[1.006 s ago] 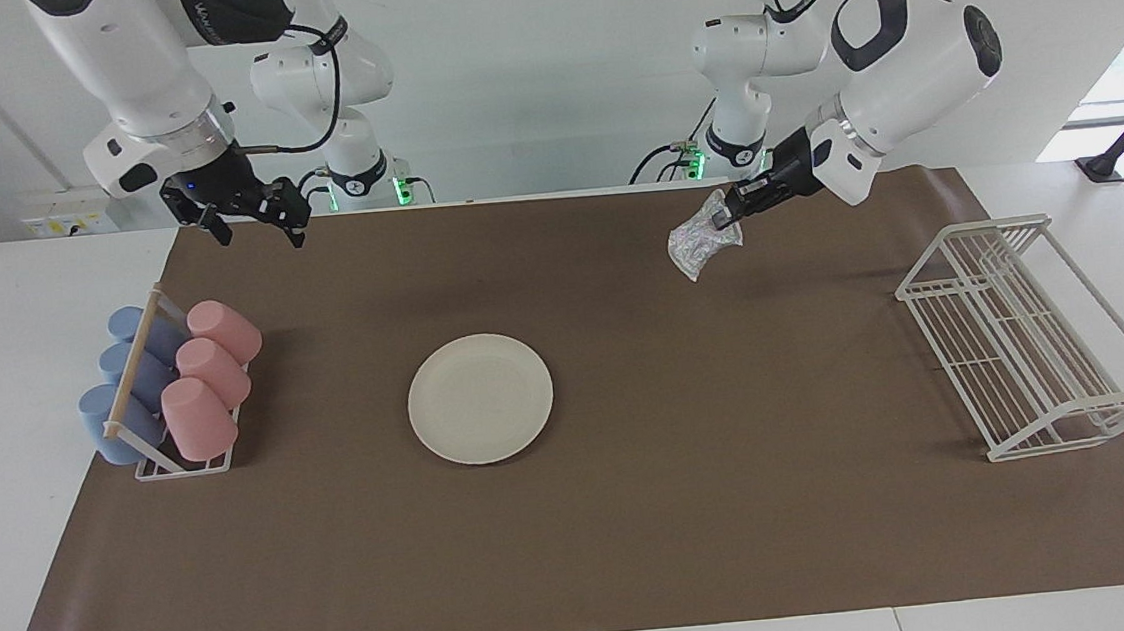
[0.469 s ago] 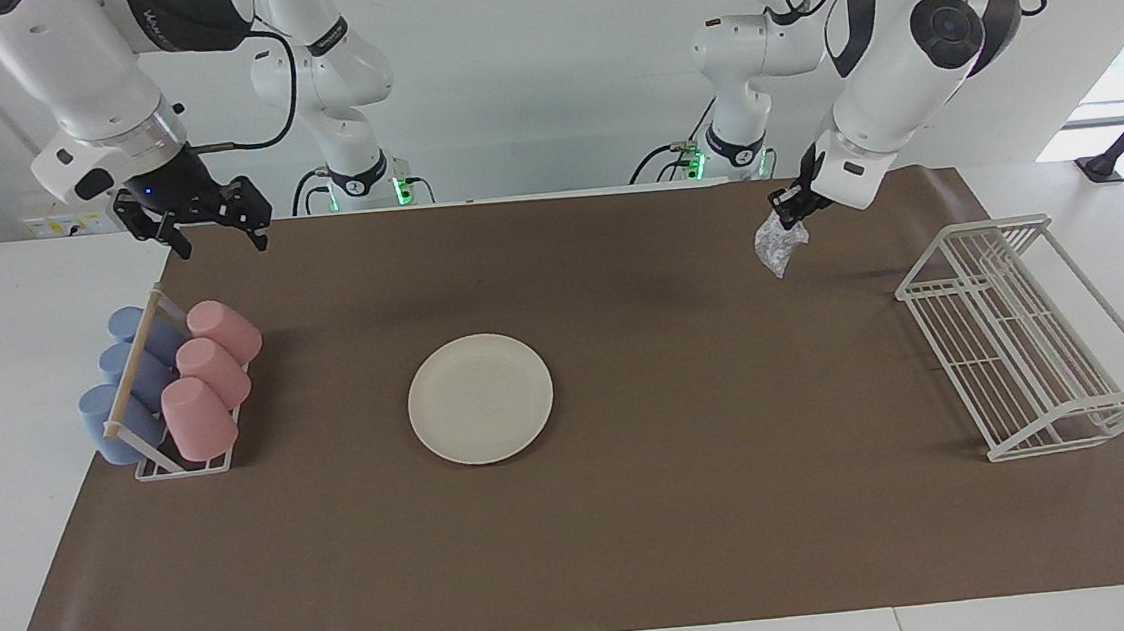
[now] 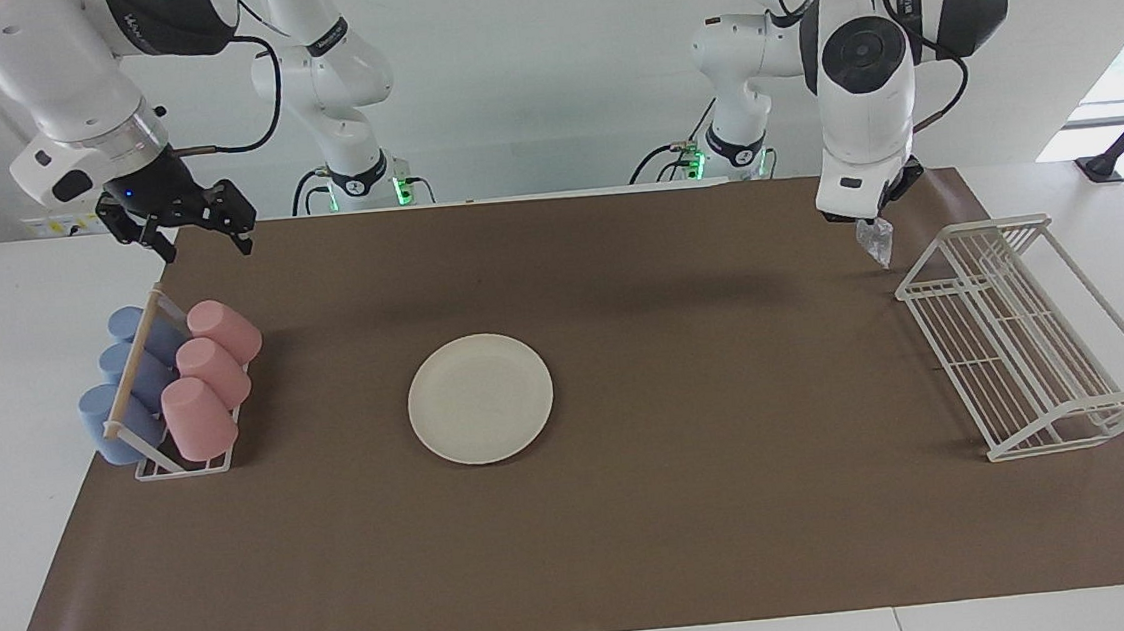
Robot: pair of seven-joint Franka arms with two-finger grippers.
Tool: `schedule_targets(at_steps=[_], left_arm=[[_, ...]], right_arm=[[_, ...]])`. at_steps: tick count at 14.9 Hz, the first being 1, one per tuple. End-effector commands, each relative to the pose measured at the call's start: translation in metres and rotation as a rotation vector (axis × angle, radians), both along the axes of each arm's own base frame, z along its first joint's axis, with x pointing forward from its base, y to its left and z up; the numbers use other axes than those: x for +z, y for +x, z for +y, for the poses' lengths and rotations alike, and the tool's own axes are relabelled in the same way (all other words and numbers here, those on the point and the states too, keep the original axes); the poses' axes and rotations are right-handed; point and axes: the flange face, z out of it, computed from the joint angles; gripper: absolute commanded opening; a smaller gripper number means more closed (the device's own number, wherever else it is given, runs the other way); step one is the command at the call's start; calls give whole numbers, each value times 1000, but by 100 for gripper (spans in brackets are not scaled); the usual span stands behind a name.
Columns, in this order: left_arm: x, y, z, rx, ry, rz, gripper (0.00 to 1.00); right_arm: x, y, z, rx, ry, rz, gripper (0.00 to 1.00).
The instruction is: Wipe plate with sponge
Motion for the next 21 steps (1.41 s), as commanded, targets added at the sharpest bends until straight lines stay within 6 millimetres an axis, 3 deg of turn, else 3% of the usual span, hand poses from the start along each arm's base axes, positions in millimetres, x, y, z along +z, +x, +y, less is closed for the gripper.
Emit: schedule_targets(at_steps=[1, 4, 8, 12, 17, 21], left_arm=[[-13, 22, 4, -53, 205, -17, 0], [-22, 42, 19, -140, 362, -35, 0], [-52, 68, 38, -198, 534, -28, 0], [-111, 87, 45, -118, 614, -106, 0], [-138, 86, 58, -78, 610, -154, 0], [-140, 86, 54, -53, 595, -214, 0]], right_arm=[[3, 2, -1, -2, -16, -6, 100], [3, 2, -2, -5, -16, -7, 100], [4, 4, 3, -19, -17, -15, 100], [6, 4, 4, -11, -19, -19, 100], [5, 4, 4, -9, -20, -18, 100], [6, 4, 5, -6, -22, -19, 100]])
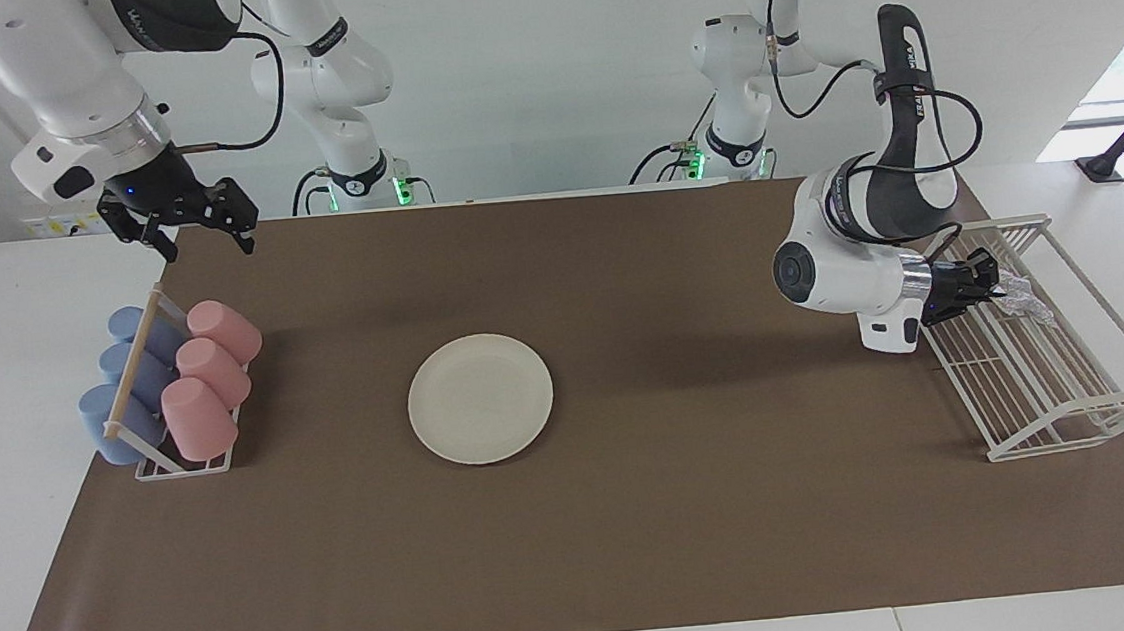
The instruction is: Wipe plate with sponge
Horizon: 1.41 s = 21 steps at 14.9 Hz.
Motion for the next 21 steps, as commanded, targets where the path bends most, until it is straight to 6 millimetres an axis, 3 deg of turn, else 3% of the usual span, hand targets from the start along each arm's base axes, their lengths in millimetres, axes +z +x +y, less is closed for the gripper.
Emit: schedule_targets(at_steps=[1, 2, 3, 10, 13, 14, 17, 21], left_arm=[[-1, 1, 1, 4, -17, -85, 7], [-1, 2, 2, 7, -21, -91, 44], [-1, 2, 3, 7, -22, -90, 99], [-1, 3, 1, 6, -32, -91, 100], [13, 5, -1, 28, -84, -106, 100], [26, 8, -2, 53, -136, -119, 100], [91, 11, -6, 107, -357, -115, 100], [153, -5, -3, 141, -633, -82, 100]], right_arm=[[3, 4, 2, -6, -21, -12, 100], [4, 4, 3, -5, -21, -14, 100], [3, 4, 3, -6, -21, -12, 100], [4, 4, 4, -8, -23, -12, 100], [4, 4, 5, -6, -23, -14, 100], [4, 4, 5, -6, -23, -12, 100], [5, 4, 6, -5, -23, -14, 100], [5, 4, 7, -3, -23, -14, 100]])
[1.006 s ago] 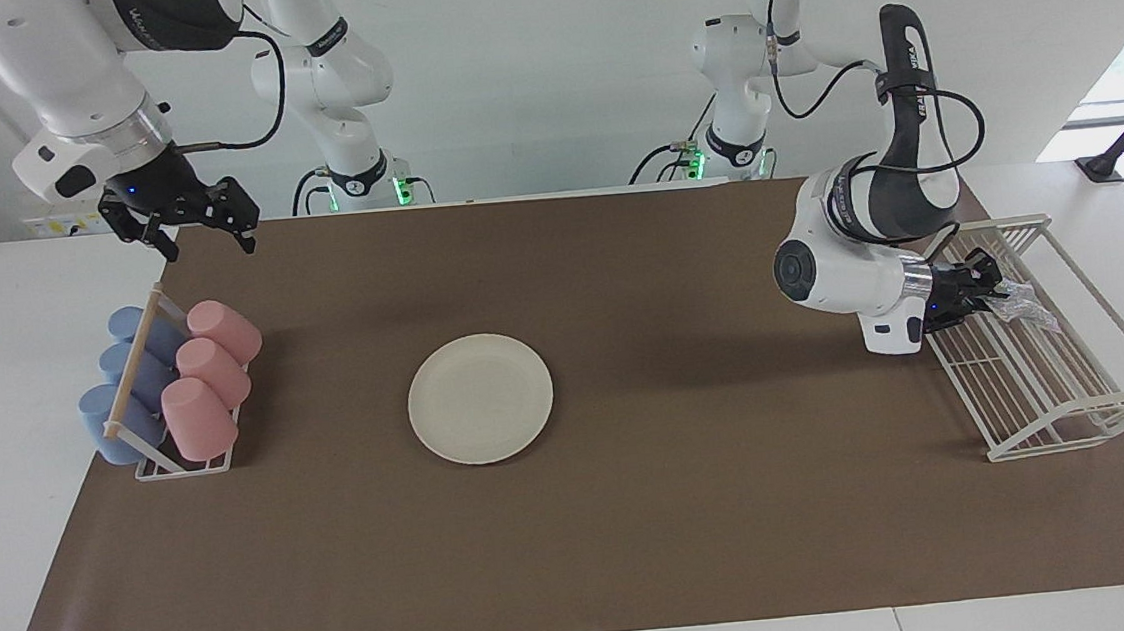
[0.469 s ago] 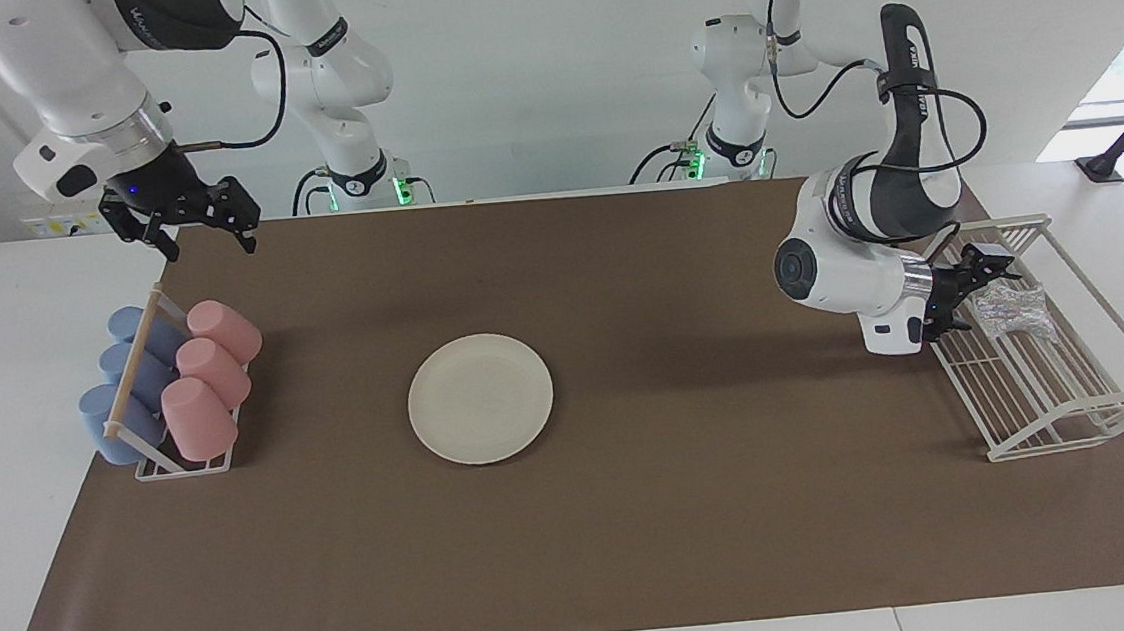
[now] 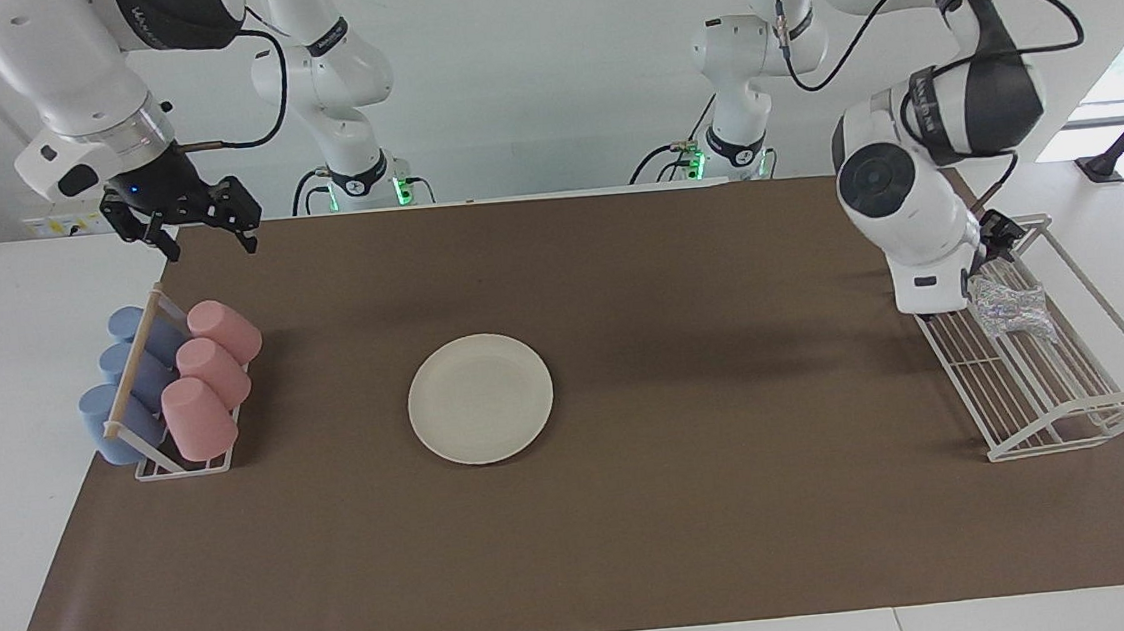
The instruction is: Wipe plate with sponge
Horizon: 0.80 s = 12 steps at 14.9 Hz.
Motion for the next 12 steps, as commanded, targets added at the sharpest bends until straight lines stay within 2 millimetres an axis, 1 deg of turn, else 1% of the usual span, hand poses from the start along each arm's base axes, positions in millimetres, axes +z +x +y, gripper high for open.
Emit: schedule_targets(at_steps=[1, 2, 3, 5, 7, 9, 10, 12], left_arm=[[43, -18, 13, -6, -200, 24, 100], [62, -30, 25, -20, -294, 38, 100], [76, -42, 28, -43, -385, 68, 100], [98, -63, 34, -38, -503, 85, 100], [109, -77, 31, -27, -573, 100, 100], [112, -86, 22, -77, -622, 147, 100], [113, -87, 18, -121, -644, 162, 100], [115, -83, 11, -131, -728, 149, 100]], right_arm=[[2, 3, 2, -12, -22, -9, 100], [3, 3, 2, -12, -22, -10, 100], [3, 3, 2, -12, -22, -10, 100], [3, 3, 2, -12, -22, -10, 100], [3, 3, 2, -14, -22, -10, 100], [2, 3, 2, -14, -22, -9, 100], [2, 3, 2, -14, -22, -9, 100], [2, 3, 2, -14, -20, -9, 100]])
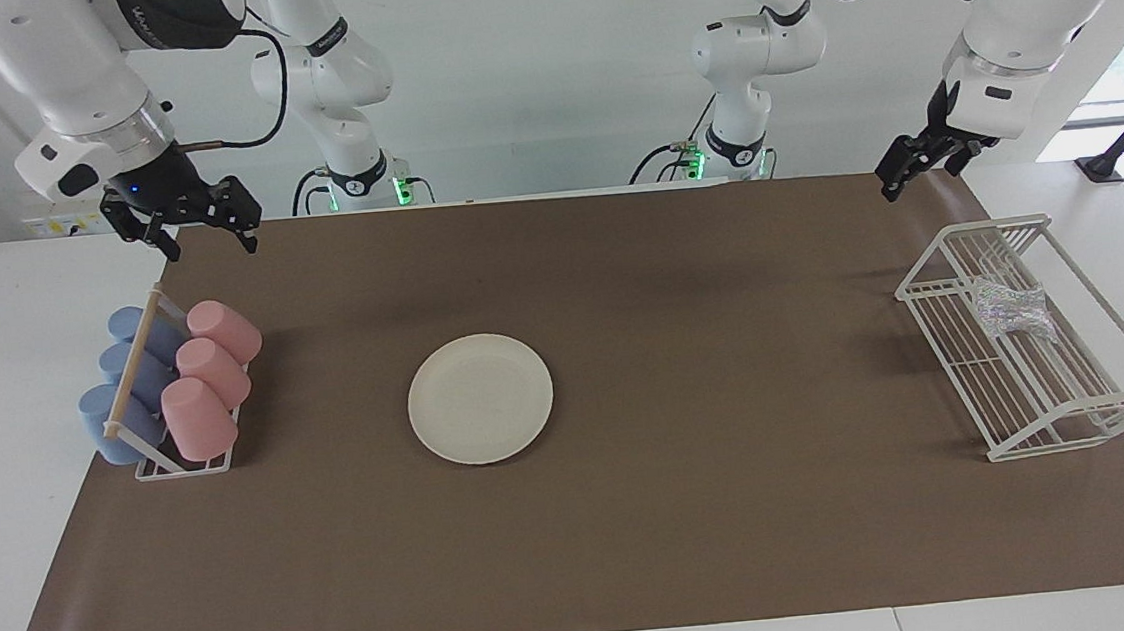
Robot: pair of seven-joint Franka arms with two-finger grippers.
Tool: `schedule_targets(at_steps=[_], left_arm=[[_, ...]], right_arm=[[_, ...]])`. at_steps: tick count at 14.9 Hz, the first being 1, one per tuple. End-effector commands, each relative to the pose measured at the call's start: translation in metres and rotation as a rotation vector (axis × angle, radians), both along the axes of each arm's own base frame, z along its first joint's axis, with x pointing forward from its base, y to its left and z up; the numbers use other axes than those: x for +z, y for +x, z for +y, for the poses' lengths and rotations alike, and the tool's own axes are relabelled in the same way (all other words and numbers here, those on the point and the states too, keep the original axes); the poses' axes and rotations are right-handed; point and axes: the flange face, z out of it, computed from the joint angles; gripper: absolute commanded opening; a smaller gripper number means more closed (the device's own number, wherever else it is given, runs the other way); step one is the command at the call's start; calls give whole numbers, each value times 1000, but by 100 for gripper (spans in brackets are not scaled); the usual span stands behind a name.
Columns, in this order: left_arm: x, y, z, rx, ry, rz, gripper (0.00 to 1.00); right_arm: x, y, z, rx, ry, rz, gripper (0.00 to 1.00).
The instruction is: Wipe plate with sponge
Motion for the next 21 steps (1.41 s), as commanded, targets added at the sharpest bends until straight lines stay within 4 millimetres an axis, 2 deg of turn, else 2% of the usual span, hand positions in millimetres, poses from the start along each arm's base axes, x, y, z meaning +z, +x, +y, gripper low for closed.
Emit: schedule_targets(at_steps=[1, 4, 7, 10, 15, 21], left_arm=[[-3, 0, -5, -16, -91, 15, 100], [20, 3, -4, -16, -90, -9, 100], [17, 0, -11, -72, -93, 0, 100], [17, -1, -7, -126, -85, -1, 100], [18, 0, 2, -124, -38, -16, 100], [20, -2, -2, -129, -19, -16, 100]], right_arm=[[3, 3, 2, -16, -20, -10, 100], [2, 3, 2, -13, -20, -8, 100], [2, 3, 2, -14, -20, -7, 100], [3, 3, 2, -14, -20, -10, 100], [2, 3, 2, -14, -20, -8, 100], [2, 3, 2, -14, -20, -8, 100]])
